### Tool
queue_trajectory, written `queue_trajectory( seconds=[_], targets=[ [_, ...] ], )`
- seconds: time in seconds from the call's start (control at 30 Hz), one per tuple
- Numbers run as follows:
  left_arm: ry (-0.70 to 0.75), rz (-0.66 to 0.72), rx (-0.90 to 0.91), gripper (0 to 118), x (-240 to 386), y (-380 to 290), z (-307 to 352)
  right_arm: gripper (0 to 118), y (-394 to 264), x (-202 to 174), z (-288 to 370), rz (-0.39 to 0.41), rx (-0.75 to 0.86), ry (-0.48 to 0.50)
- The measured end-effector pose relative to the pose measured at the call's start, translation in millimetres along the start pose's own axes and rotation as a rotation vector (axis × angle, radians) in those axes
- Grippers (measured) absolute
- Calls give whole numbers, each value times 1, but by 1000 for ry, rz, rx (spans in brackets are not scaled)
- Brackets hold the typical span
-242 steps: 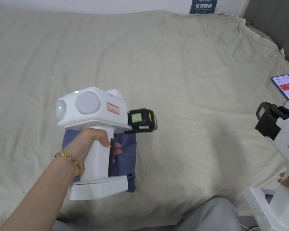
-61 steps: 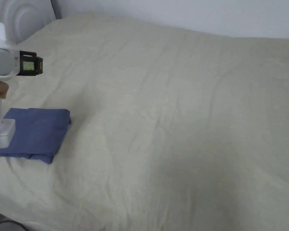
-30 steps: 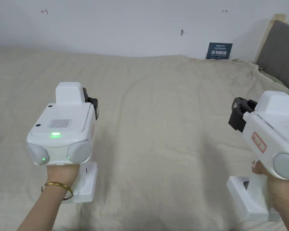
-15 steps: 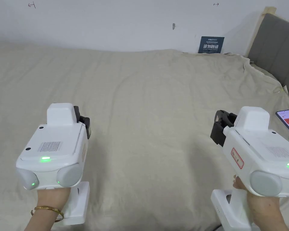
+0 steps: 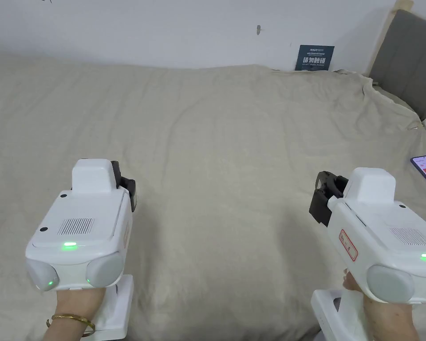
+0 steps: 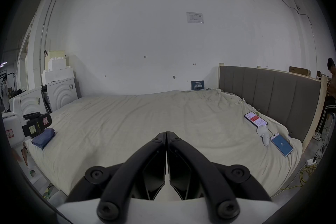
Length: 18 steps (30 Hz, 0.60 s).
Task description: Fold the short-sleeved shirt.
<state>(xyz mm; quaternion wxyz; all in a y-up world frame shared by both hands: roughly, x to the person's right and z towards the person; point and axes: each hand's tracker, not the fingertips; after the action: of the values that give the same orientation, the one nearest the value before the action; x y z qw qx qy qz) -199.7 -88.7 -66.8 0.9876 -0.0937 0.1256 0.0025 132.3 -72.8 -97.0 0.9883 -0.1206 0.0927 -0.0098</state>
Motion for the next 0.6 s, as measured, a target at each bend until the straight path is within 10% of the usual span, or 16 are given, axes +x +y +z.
queue_trajectory(
  seconds=[0.6],
  targets=[
    [-7,-5,4,0,2,-3,3,0,1,0,4,-12,14,0]
  ],
)
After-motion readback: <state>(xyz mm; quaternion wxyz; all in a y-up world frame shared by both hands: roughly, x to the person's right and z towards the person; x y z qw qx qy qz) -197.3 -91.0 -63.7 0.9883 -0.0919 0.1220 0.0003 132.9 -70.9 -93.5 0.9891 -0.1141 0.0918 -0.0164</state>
